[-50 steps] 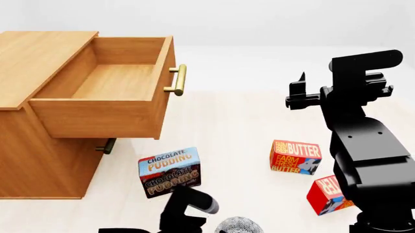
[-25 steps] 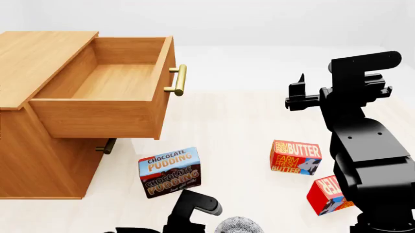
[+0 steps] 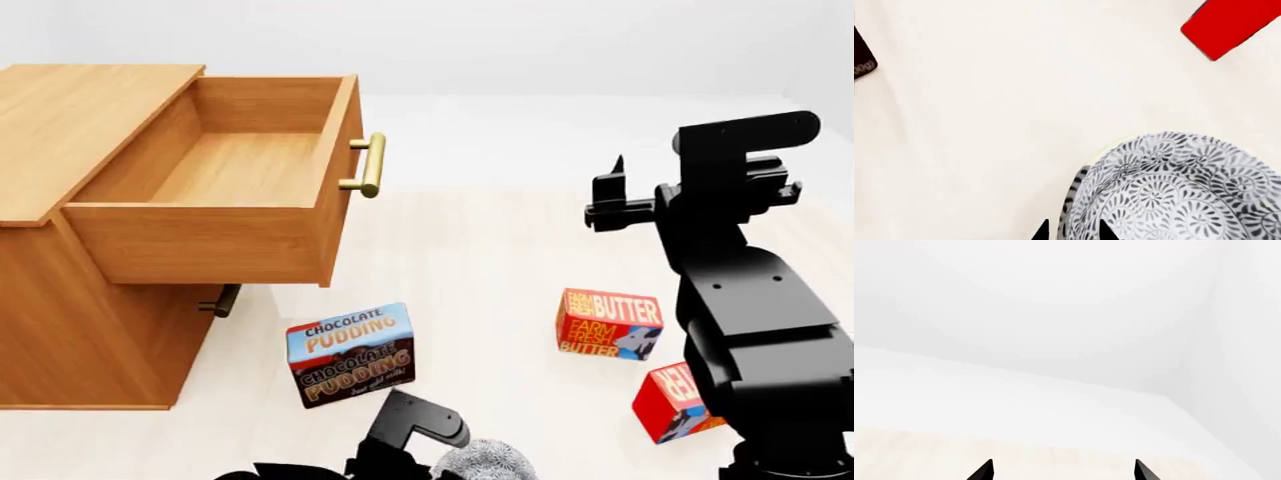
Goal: Put the bowl in the top drawer of the cabinet.
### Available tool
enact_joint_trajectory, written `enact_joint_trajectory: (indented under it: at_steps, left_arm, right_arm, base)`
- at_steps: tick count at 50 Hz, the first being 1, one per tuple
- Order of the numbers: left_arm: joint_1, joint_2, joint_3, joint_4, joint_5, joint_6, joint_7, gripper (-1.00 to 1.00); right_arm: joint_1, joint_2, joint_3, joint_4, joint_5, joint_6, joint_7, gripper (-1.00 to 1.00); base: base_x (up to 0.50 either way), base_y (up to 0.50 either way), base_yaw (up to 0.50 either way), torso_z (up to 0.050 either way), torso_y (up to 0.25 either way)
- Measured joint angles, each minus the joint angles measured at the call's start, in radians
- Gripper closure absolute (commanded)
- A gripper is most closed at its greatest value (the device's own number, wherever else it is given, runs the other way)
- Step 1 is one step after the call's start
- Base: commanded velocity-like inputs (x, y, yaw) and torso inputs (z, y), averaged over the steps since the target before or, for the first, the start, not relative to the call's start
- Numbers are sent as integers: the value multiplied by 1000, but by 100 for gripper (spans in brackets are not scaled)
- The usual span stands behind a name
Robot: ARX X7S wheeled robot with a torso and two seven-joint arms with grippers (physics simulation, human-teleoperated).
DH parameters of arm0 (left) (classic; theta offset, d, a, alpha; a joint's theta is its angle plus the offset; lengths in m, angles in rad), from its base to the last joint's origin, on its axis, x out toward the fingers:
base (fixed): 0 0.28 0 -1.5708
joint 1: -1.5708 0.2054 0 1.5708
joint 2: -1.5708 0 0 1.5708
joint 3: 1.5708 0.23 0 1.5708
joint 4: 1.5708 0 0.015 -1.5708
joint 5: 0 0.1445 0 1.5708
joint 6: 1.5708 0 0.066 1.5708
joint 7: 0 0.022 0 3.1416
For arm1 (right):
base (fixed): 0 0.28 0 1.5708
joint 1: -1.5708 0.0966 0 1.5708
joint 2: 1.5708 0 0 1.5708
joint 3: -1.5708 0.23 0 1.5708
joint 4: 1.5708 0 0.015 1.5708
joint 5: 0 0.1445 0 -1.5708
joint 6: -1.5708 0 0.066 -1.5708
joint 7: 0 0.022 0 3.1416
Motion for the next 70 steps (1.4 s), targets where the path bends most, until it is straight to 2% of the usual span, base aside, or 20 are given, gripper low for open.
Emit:
enact_joint_trajectory:
  at_steps: [14,21,37,53,70]
  left_arm:
    - [33,-4,10,53,64,48,69,100]
    - [51,-44,-9,131,6,76,54,100]
    - [28,-164,-127,307,-144,128,-29,100]
    - [-59,-265,-249,447,-286,152,-131,100]
    - [-224,-331,-357,518,-420,143,-221,100]
  right_arm:
    - [-5,0,3,0,6,-4,2,-100]
    - [-8,2,6,-8,9,1,4,-100]
    - [-12,8,12,-32,16,16,10,-100]
    - [-16,15,21,-48,22,26,16,-100]
    - [-28,18,29,-46,30,19,17,-100]
  base:
    - [0,0,0,0,0]
    - [0,0,0,0,0]
    - [0,0,0,0,0]
    - [0,0,0,0,0]
    - [0,0,0,0,0]
